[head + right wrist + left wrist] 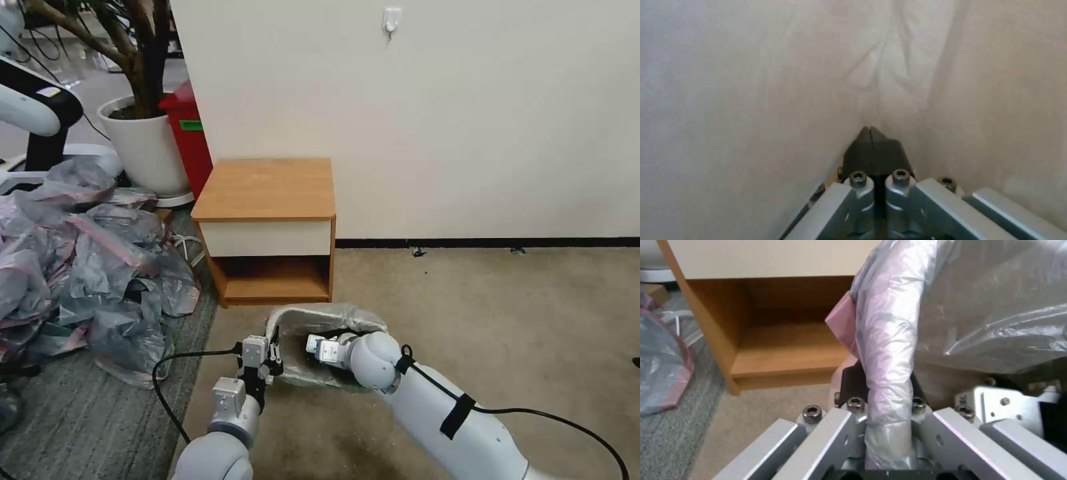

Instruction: Pick up the garbage bag from the table and place it over the trash can.

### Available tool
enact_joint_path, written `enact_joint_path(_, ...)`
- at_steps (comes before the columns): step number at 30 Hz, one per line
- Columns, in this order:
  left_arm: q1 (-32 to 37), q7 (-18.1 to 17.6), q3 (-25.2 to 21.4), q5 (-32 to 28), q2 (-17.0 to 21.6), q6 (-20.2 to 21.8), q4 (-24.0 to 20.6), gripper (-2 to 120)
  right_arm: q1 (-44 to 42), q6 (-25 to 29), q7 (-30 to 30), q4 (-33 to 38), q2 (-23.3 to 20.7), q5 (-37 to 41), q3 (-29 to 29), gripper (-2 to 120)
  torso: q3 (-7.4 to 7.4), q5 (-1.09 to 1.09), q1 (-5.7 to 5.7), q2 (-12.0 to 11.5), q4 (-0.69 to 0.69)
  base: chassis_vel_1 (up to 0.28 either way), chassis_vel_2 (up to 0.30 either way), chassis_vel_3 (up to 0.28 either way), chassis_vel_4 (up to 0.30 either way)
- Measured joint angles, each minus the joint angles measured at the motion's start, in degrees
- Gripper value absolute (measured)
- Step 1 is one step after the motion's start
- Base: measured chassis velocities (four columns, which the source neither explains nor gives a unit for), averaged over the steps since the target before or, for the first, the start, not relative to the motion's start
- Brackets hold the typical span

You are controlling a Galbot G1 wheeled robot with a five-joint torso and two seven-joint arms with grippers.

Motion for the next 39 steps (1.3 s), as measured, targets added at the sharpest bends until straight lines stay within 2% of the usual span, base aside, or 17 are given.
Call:
enact_joint_path(9, -2.6, -2.6, -0.1, -4.2, 0.9, 1.3, 1.4, 3, 0.2, 0.8, 0.0, 2.8, -0.6, 0.5, -0.6, 0, 0.0, 0.0, 0.0, 0.0, -0.01, 0.0, 0.0, 0.0, 0.0)
enact_joint_path(22, -4.1, -3.3, -0.3, -5.9, 1.6, 1.4, 3.0, 3, 1.4, 1.1, 0.0, 5.7, -1.6, 2.6, -1.6, 0, 0.0, 0.0, 0.0, 0.0, 0.0, 0.0, 0.0, 0.0, 0.0)
enact_joint_path(39, -7.1, -4.0, -0.2, -8.4, 2.3, 2.2, 5.5, 3, 1.9, 1.4, 0.1, 13.2, -10.5, 10.9, -1.3, 0, 0.0, 0.01, 0.0, 0.0, 0.0, 0.0, 0.0, 0.0, 0.0)
